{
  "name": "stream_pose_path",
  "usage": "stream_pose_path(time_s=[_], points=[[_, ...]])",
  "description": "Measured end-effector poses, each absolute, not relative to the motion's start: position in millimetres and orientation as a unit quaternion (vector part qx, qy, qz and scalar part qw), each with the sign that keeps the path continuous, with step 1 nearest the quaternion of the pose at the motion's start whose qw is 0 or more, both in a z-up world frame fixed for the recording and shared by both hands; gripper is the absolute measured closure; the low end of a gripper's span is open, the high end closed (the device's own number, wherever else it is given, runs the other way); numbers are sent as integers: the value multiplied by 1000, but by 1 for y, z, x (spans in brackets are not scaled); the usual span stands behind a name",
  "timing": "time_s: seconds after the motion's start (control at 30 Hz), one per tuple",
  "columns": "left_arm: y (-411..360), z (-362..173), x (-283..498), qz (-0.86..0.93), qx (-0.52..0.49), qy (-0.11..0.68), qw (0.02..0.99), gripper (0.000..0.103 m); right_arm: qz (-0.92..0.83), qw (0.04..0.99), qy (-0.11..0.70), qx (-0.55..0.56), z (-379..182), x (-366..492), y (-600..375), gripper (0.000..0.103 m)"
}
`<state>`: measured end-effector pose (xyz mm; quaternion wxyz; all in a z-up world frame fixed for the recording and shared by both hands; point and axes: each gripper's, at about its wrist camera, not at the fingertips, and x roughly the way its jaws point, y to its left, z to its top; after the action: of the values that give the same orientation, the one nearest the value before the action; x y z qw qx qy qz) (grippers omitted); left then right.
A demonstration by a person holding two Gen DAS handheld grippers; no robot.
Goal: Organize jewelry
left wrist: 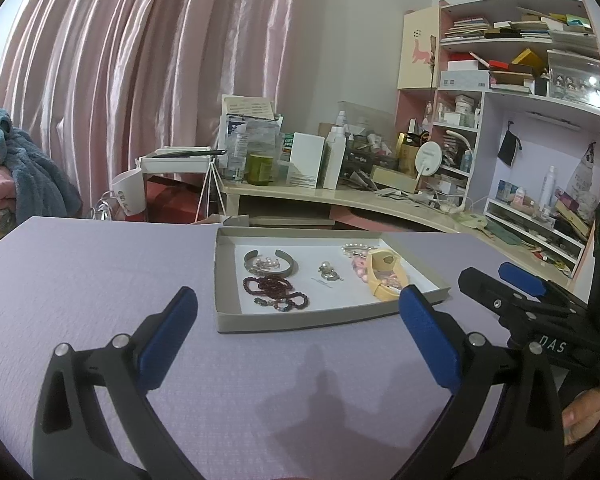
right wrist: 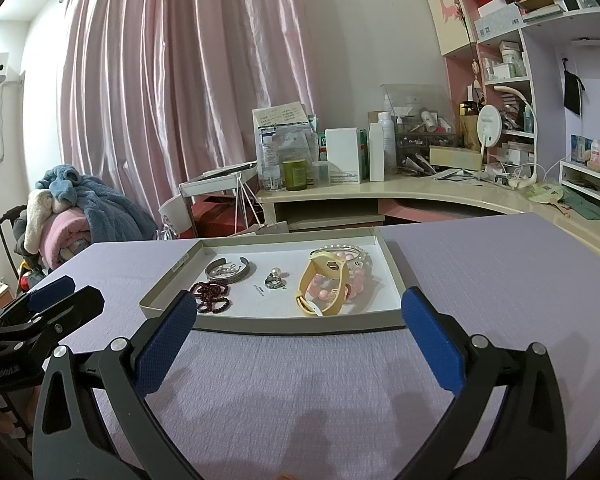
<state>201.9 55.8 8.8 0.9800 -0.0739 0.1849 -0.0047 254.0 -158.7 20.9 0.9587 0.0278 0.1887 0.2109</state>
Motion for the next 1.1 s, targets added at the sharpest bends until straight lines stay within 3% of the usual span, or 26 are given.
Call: stream_pose_path(time_s=[1.1], points=[[52,10,202,-9,-76,185,980,2,213,959,186,28,24,253,-158,1]])
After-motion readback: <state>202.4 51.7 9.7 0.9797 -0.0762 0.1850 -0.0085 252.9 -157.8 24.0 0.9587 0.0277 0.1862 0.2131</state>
